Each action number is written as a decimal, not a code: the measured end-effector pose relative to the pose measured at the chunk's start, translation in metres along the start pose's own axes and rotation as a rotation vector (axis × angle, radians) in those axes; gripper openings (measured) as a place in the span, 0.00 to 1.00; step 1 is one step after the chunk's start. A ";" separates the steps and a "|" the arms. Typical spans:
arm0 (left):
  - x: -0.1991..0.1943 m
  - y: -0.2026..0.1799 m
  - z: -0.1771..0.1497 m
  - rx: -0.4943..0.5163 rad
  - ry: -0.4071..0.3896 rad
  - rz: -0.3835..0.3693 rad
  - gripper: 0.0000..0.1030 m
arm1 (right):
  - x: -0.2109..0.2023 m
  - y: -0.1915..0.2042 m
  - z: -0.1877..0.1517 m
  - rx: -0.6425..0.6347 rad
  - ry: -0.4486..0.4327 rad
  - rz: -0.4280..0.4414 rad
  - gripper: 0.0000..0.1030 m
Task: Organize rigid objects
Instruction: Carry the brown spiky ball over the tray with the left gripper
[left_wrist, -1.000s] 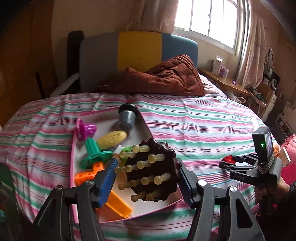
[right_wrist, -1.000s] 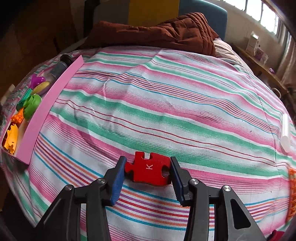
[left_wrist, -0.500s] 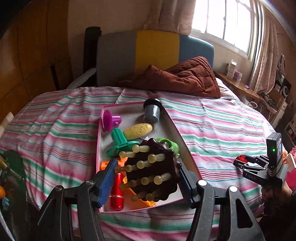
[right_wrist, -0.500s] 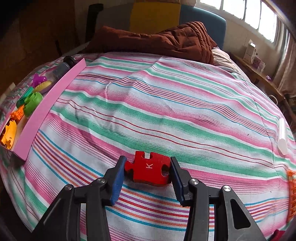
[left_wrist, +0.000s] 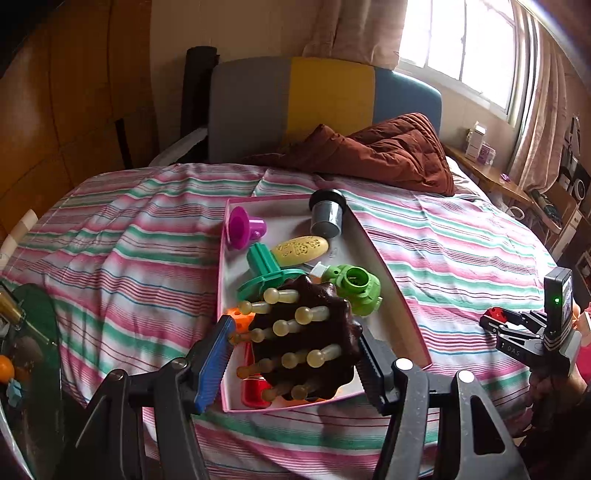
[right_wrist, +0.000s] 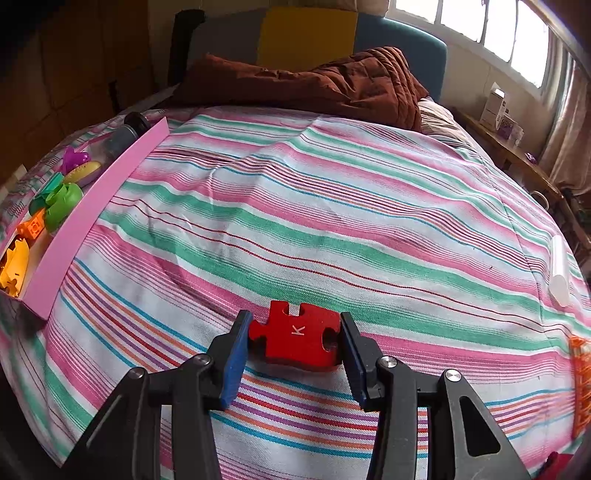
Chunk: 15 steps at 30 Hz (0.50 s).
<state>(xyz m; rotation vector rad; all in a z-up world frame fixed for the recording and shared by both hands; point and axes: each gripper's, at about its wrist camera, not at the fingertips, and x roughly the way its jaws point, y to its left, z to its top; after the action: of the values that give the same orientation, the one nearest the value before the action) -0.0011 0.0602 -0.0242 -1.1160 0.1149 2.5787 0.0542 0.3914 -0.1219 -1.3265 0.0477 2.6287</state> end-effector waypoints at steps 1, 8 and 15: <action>0.000 0.002 -0.001 -0.003 0.000 0.002 0.61 | 0.000 0.000 0.000 0.000 -0.001 -0.001 0.46; 0.000 0.020 -0.006 -0.045 0.013 0.015 0.61 | 0.000 0.001 0.000 0.001 -0.001 -0.003 0.45; -0.003 0.056 -0.009 -0.158 0.025 0.004 0.61 | 0.000 0.000 0.000 0.004 -0.003 -0.004 0.45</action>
<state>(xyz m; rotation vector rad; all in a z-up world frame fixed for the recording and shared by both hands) -0.0113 0.0049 -0.0315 -1.2041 -0.0826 2.6150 0.0540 0.3914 -0.1217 -1.3202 0.0494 2.6263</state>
